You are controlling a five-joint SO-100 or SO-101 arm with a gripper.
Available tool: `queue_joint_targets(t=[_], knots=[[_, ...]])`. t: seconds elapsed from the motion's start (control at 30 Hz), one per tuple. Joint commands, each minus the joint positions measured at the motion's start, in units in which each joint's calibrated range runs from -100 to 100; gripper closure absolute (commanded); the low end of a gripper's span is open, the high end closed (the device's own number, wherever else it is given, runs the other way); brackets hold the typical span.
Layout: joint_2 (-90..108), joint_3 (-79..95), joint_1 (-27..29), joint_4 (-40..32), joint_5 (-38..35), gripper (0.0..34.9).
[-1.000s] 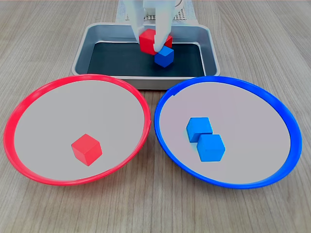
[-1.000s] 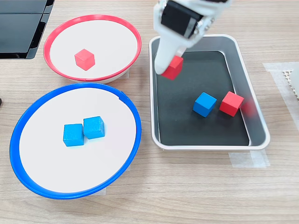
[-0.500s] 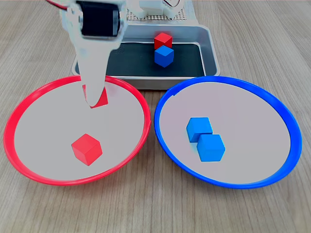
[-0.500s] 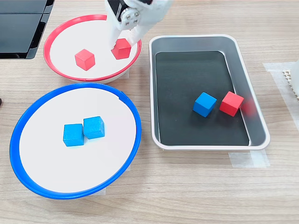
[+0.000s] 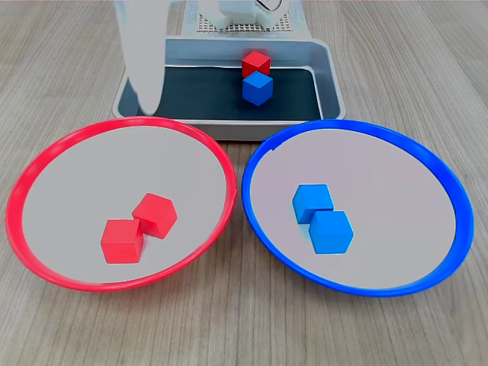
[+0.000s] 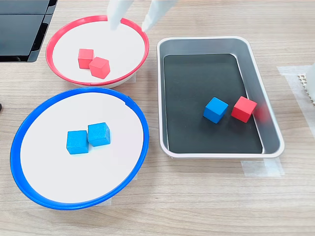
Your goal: Resolve any anomalies and move all blocks to matching dishes
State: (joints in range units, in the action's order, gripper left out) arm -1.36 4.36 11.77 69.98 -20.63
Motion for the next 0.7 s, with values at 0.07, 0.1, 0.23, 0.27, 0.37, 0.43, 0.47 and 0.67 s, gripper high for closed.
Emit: queue_joint_targets(t=[0.07,0.1,0.23,0.27,0.37,0.43,0.47,0.67], knots=[[16.93,19.09,-4.95,4.26,0.15,23.3],[19.40,23.91,-5.98,1.79,1.22,23.3],[26.40,38.20,-11.16,-3.58,4.40,20.4],[26.99,40.66,-12.85,-2.51,3.66,19.2],[26.91,43.57,-14.26,-2.18,1.03,17.6],[26.14,44.85,-14.36,-4.65,-0.10,16.2],[25.88,45.30,-14.36,-5.15,-0.63,16.2],[23.33,47.12,-14.55,-8.45,-3.52,14.3]])
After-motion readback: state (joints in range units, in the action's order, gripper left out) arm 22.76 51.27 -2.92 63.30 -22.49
